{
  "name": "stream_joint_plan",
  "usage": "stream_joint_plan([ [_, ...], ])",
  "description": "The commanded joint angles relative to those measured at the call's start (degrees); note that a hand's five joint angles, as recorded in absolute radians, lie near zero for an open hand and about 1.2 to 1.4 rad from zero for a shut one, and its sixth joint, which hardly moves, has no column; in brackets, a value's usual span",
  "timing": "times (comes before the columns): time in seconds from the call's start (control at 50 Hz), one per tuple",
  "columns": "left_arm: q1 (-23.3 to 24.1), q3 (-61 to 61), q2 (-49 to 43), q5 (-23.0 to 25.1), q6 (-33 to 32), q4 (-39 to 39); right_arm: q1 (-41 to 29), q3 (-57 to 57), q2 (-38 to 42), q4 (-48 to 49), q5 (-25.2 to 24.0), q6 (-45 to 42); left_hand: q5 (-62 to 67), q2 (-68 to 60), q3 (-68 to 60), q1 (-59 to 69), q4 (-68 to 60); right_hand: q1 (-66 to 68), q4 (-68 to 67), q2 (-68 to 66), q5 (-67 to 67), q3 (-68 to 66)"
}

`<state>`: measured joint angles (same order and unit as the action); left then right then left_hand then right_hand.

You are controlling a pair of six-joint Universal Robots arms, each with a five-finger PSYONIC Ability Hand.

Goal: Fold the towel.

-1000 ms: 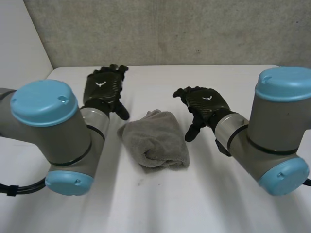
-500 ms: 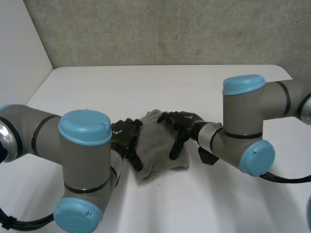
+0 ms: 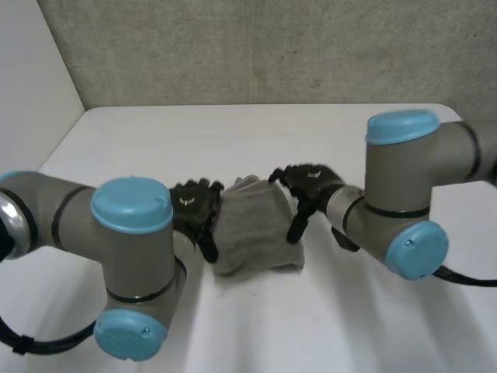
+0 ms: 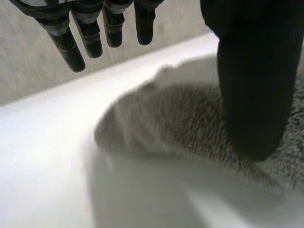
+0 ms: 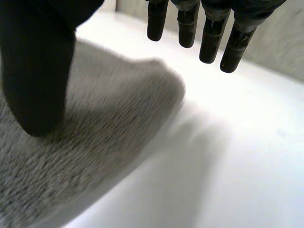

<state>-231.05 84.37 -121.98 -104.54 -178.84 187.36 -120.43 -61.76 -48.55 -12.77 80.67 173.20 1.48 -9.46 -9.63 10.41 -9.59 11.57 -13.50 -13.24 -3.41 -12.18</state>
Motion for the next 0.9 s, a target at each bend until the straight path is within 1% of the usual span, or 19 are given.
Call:
stream_joint_plan([
  [0.02,-0.62,-5.09,11.46,-0.05,0.07,-2.07,2.48,-4.68,-16.72,5.21,3.88,2.4,-1.44,-0.58,-0.42,-0.36,-0.46,-1.57,3.5,3.24,3.41,2.18],
  [0.04,-0.63,-5.1,11.5,-0.05,0.07,-2.08,2.48,-4.68,-16.75,5.21,3.89,2.4,-1.44,-0.58,-0.42,-0.36,-0.46,-1.57,3.5,3.24,3.41,2.18],
  [0.08,-1.67,-7.37,16.05,-0.14,0.07,-4.97,4.14,-4.86,-21.82,5.12,5.72,2.4,-1.44,-0.58,-0.42,-0.36,-0.46,-1.57,3.5,3.24,3.41,2.18],
  [0.1,-1.68,-7.38,16.07,-0.14,0.07,-4.98,4.15,-4.86,-21.85,5.12,5.73,2.4,-1.44,-0.58,-0.42,-0.36,-0.46,-1.57,3.5,3.24,3.41,2.18],
  [0.14,-2.73,-8.61,17.91,-0.14,0.15,-6.65,5.73,-4.94,-25.96,4.68,8.96,2.4,-1.44,-0.58,-0.42,-0.36,-0.46,-1.57,3.5,3.24,3.41,2.18],
  [0.16,-3.78,-10.01,20.0,-0.23,0.15,-8.74,5.74,-4.95,-25.98,4.68,8.98,2.4,-1.44,-0.58,-0.42,-0.36,-0.46,-1.57,3.5,3.24,3.41,2.18],
  [0.18,-4.66,-11.32,22.03,-0.23,0.24,-11.11,6.26,-5.03,-27.63,4.07,10.98,2.32,-1.44,-0.58,-0.42,-0.36,-0.46,-1.57,3.5,3.24,3.41,2.18],
  [0.2,-4.67,-11.34,22.05,-0.23,0.24,-11.14,6.26,-5.03,-27.65,4.07,11.0,2.32,-1.44,-0.58,-0.42,-0.36,-0.46,-1.57,3.5,3.24,3.41,2.18],
  [0.24,-6.33,-13.87,25.55,-0.23,0.51,-16.47,6.88,-5.21,-30.36,2.14,14.07,1.88,-1.44,-0.58,-0.42,-0.36,-0.46,-1.57,3.5,3.24,3.41,2.18],
  [0.26,-6.34,-13.89,25.56,-0.23,0.51,-16.5,6.88,-5.21,-30.38,2.13,14.08,1.88,-1.44,-0.58,-0.42,-0.36,-0.46,-1.57,3.5,3.24,3.41,2.18],
  [0.3,-8.0,-15.9,27.22,-0.14,0.16,-22.09,7.14,-5.47,-32.3,-0.67,15.4,1.88,-1.44,-0.58,-0.42,-0.36,-0.46,-1.57,3.5,3.24,3.41,2.18],
  [0.32,-8.01,-15.91,27.23,-0.14,0.15,-22.12,7.14,-5.47,-32.31,-0.68,15.4,1.88,-1.44,-0.58,-0.42,-0.36,-0.46,-1.57,3.5,3.24,3.41,2.18],
  [0.34,-8.62,-16.95,27.67,-0.06,0.07,-24.99,7.4,-5.73,-33.18,-1.9,15.4,1.88,-1.44,-0.58,-0.42,-0.36,-0.46,-1.57,3.5,3.24,3.41,2.18],
  [0.36,-8.62,-16.96,27.67,-0.05,0.07,-25.02,7.58,-6.08,-33.88,-2.87,15.49,1.96,-1.44,-0.58,-0.42,-0.36,-0.46,-1.57,3.5,3.24,3.41,2.18],
  [0.4,-9.15,-18.54,28.28,0.03,0.07,-30.62,7.76,-6.61,-34.41,-3.4,15.57,1.97,-1.44,-0.58,-0.42,-0.36,-0.46,-1.57,3.5,3.24,3.41,2.18],
  [0.42,-9.15,-18.54,28.29,0.03,0.07,-30.65,7.76,-6.61,-34.42,-3.4,15.57,1.97,-1.44,-0.58,-0.42,-0.36,-0.46,-1.57,3.5,3.24,3.41,2.18],
  [0.46,-9.15,-19.33,28.9,0.21,-0.02,-34.67,8.02,-7.49,-35.64,-3.4,15.49,2.05,-1.44,-0.58,-0.42,-0.36,-0.46,-1.57,3.5,3.24,3.41,2.18],
  [0.54,-9.15,-19.42,29.6,0.21,0.15,-36.27,8.02,-7.58,-35.91,-3.67,15.31,1.79,-1.44,-0.58,-0.42,-0.36,-0.46,-1.57,3.5,3.24,3.41,2.18],
  [0.9,-9.15,-18.02,31.01,0.39,0.59,-35.83,7.49,-9.34,-36.97,-3.67,14.61,1.61,-1.44,-0.58,-0.42,-0.36,-0.46,-1.57,3.5,3.24,3.41,2.18],
])
